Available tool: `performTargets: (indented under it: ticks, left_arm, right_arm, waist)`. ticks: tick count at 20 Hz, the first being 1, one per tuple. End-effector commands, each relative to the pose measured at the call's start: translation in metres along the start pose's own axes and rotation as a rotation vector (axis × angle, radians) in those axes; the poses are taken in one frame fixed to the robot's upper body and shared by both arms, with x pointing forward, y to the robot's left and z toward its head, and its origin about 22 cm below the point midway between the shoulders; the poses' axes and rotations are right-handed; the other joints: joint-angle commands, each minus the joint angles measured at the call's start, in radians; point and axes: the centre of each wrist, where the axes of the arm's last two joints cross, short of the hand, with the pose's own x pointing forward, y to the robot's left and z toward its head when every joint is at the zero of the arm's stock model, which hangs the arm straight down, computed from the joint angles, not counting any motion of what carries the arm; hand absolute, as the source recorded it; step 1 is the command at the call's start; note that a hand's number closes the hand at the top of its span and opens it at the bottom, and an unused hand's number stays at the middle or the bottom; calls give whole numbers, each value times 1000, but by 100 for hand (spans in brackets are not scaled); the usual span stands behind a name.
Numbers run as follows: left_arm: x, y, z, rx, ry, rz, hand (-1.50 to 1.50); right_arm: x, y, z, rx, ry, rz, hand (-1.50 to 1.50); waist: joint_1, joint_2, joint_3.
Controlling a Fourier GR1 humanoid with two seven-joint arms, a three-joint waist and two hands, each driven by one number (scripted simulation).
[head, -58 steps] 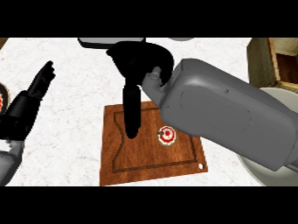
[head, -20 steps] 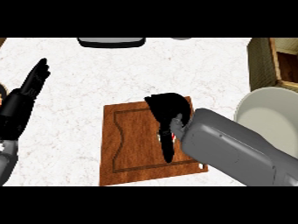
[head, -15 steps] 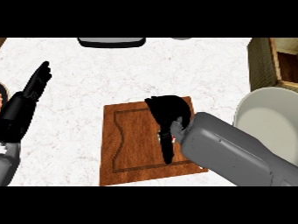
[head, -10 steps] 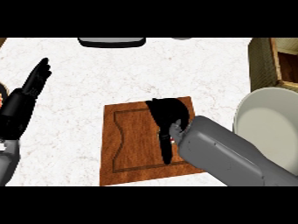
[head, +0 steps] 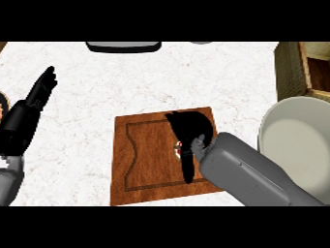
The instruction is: Pick the cupcake from the cutting board and place it in the basket
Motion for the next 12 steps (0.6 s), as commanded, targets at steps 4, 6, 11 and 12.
performTargets:
  ticks: [4, 6, 11, 12]
  left_arm:
    - [6, 8, -20, -7, 6, 12, 0]
    - [4, 1, 10, -3, 9, -14, 0]
    - [-8, 6, 4, -2, -3, -7, 0]
    - [1, -14, 4, 18, -19, -9, 0]
  right_arm:
    - [-20, 25, -7, 37, 63, 31, -150]
    - [-12, 20, -9, 39, 65, 22, -150]
    - [-15, 25, -15, 35, 51, -27, 150]
    - [-22, 40, -20, 32, 24, -6, 150]
  waist:
    - [-5, 1, 0]
    - [4, 0, 0]
    - [1, 1, 0]
    - [1, 1, 0]
